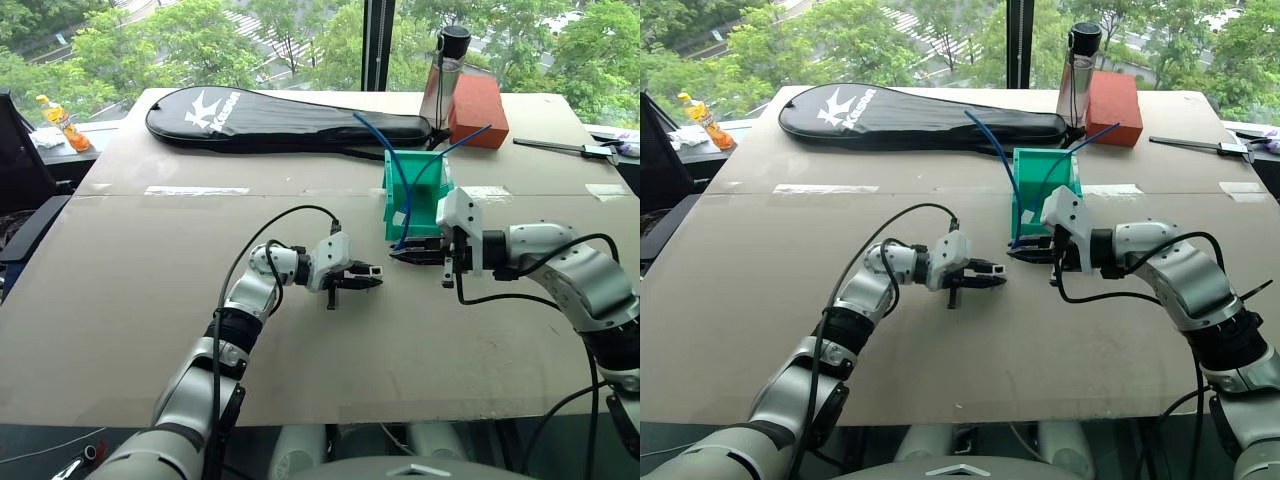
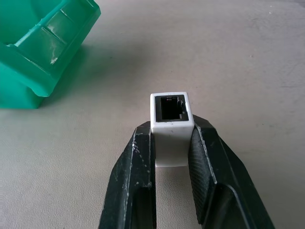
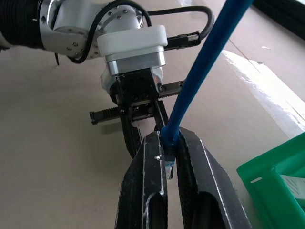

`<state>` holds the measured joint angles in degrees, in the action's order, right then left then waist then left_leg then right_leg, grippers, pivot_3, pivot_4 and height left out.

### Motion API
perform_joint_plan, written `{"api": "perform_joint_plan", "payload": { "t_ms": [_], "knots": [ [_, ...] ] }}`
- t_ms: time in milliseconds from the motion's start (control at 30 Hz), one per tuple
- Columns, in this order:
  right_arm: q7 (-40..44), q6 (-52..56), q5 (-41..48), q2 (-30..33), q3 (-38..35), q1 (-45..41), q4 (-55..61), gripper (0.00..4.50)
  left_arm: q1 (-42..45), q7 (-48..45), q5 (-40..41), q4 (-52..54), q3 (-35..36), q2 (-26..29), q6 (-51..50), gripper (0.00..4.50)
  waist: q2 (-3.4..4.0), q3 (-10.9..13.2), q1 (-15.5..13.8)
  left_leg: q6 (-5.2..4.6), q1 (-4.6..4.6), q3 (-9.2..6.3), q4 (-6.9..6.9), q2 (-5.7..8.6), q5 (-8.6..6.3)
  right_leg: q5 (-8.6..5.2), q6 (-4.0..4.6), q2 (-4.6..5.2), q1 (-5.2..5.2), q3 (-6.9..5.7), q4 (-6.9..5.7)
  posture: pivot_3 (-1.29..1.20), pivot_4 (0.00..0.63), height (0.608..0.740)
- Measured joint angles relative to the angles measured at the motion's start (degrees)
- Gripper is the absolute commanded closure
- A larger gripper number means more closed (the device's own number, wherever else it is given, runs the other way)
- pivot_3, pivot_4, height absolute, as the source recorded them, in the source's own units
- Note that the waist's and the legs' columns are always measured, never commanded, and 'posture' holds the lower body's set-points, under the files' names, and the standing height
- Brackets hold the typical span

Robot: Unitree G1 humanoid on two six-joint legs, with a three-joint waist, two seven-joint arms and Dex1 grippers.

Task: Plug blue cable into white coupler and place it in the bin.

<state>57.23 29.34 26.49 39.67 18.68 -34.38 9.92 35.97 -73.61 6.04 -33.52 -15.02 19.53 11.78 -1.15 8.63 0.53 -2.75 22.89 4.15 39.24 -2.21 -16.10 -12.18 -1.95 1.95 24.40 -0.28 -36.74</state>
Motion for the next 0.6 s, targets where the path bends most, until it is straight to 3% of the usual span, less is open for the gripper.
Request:
{"api": "perform_joint_plan", "payload": {
  "t_ms": [600],
  "knots": [
    [7.99, -7.91, -12.51, -8.50, 4.51, -4.68, -11.84, 4.50, -0.58, -0.39, -0.30, 1.28, -0.38, 0.86, 1.01, 4.16, 0.01, 0.00, 0.03, 0.01, 0.00, -0.01, 0.00, -0.01, 0.01, 0.00, 0.00, 0.01, 0.01, -0.02, -0.04, 0.00, 0.150, 0.740]
  ]
}}
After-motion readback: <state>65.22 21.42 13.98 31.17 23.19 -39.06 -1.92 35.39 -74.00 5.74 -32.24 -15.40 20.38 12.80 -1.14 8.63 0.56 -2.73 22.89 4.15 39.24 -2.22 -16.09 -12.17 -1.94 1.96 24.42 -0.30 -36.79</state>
